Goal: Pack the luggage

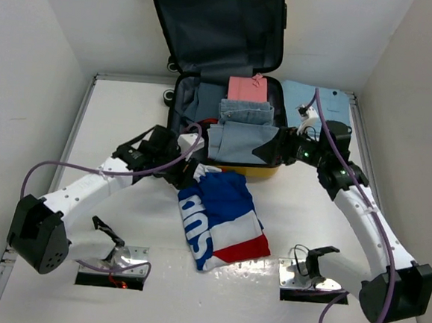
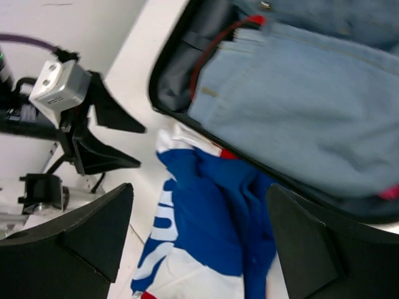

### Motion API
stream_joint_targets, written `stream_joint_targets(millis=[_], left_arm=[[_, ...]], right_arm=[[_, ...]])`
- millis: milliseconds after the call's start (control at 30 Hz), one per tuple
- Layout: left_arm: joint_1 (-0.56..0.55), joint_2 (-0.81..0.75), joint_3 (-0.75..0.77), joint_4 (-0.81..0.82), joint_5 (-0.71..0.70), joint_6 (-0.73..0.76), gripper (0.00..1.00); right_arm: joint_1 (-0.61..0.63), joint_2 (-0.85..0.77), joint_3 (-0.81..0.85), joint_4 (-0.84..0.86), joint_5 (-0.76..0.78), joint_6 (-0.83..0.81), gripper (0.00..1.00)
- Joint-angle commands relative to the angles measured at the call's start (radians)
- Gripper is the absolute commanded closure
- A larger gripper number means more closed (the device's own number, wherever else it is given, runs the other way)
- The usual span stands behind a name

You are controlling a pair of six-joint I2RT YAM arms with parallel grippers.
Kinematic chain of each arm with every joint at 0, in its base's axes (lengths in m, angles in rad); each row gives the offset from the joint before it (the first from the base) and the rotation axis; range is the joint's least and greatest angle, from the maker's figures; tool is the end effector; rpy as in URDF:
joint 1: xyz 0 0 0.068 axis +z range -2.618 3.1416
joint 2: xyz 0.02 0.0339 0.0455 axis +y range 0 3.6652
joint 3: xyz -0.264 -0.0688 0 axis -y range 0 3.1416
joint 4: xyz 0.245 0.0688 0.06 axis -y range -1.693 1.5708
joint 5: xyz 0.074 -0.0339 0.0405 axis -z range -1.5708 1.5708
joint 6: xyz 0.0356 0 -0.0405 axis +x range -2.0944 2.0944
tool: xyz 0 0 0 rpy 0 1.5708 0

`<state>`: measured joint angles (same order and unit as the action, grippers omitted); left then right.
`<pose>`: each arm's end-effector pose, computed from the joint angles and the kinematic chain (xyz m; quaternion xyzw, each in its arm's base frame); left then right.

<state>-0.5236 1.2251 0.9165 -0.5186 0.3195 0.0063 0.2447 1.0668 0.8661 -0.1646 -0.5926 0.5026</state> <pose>0.2154 -0.1373 0.2653 0.2966 0.8726 -0.2350 0.3088 0.2292 0.0777 0.3176 -0.0628 0.8026 0.4218 0.4170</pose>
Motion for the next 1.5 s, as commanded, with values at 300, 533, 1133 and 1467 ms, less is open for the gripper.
stream_joint_targets(millis=[300, 533, 1133, 1467], left_arm=[[-0.021, -0.059, -0.100, 0.132, -0.197, -0.045, 0.28], [-0.012, 0.105, -0.080, 0.209, -0.082, -0.069, 0.28], [0.013, -0.170, -0.004, 0.165, 0.151, 0.150, 1.00], [0.092, -0.115, 0.284, 0.058, -0.045, 0.300, 1.00]], right_arm=[[-0.051, 0.012, -0.030, -0.081, -0.036, -0.049, 0.14], [-0.053, 0.039, 0.002, -0.107, -0.036, -0.053, 0.14], [-0.058, 0.004, -0.021, -0.147, -0.049, -0.099, 0.20], [-0.048, -0.001, -0.058, -0.139, -0.053, -0.114, 0.22]])
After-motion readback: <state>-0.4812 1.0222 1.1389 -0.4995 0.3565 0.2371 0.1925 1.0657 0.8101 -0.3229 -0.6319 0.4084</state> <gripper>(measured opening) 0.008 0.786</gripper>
